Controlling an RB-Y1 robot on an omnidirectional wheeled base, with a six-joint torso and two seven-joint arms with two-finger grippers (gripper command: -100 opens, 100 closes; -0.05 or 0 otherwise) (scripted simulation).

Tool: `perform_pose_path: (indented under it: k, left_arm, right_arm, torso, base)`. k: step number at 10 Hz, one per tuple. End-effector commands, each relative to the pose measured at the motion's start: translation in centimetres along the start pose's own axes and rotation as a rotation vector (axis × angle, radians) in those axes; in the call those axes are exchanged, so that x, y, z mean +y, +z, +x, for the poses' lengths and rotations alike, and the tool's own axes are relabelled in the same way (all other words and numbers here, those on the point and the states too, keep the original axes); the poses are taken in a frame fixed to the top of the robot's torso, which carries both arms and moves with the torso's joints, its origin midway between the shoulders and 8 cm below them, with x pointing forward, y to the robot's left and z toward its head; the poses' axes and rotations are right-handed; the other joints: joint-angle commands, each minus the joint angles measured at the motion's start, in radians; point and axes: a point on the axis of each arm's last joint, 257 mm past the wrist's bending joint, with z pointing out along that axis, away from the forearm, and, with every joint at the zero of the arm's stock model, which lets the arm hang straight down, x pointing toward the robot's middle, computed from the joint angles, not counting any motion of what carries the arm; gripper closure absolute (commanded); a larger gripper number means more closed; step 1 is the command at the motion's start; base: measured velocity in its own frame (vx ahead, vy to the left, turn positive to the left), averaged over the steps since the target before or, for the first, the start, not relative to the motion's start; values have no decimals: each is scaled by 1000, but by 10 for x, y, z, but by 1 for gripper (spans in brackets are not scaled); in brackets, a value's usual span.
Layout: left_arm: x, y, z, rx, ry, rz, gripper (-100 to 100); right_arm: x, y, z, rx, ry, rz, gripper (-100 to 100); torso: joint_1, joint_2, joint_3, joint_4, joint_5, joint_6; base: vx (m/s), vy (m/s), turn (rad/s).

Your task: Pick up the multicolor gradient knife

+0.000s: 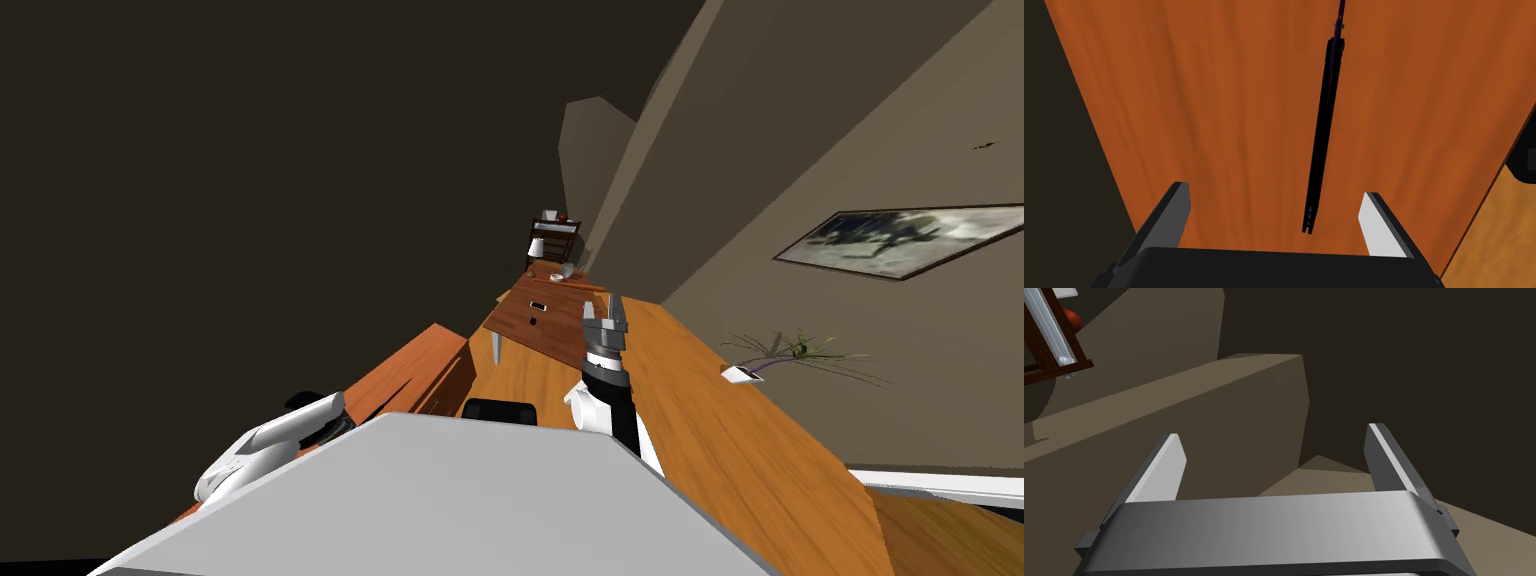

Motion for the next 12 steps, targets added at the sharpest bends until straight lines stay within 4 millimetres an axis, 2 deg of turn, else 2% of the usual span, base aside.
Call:
perform_pose_path:
  k: [1,6,9,10,11,12]
  left_arm:
    - [10,0,-5,-9,-17,-32,-100]
    - [79,9,-28,-53,-144,-254,-100]
    - [100,9,-32,-60,-178,-318,-100]
    - [96,8,-32,-59,-172,-307,-100]
    - [97,8,-32,-60,-173,-310,0]
    - [101,13,-23,-61,-185,-309,-100]
  right_arm:
    - [0,0,0,0,0,0,0]
    - [0,0,0,0,0,0,0]
    - [0,0,0,0,0,0,0]
    - [0,0,0,0,0,0,0]
    - [0,0,0,0,0,0,0]
    - [0,0,0,0,0,0,0]
  torso:
    - [0,0,0,0,0,0]
    - [3,1,1,0,1,-1]
    - [1,0,0,0,0,-1]
    - [0,-1,-1,0,0,-1]
    - [-2,-2,-1,0,0,-1]
    - [-3,-3,-2,-1,-1,-1]
  base:
    - [-28,55,-110]
    - [-52,97,-241]
    - [-42,70,-117]
    - [-14,22,-13]
    - [0,0,0]
    - [-55,35,-90]
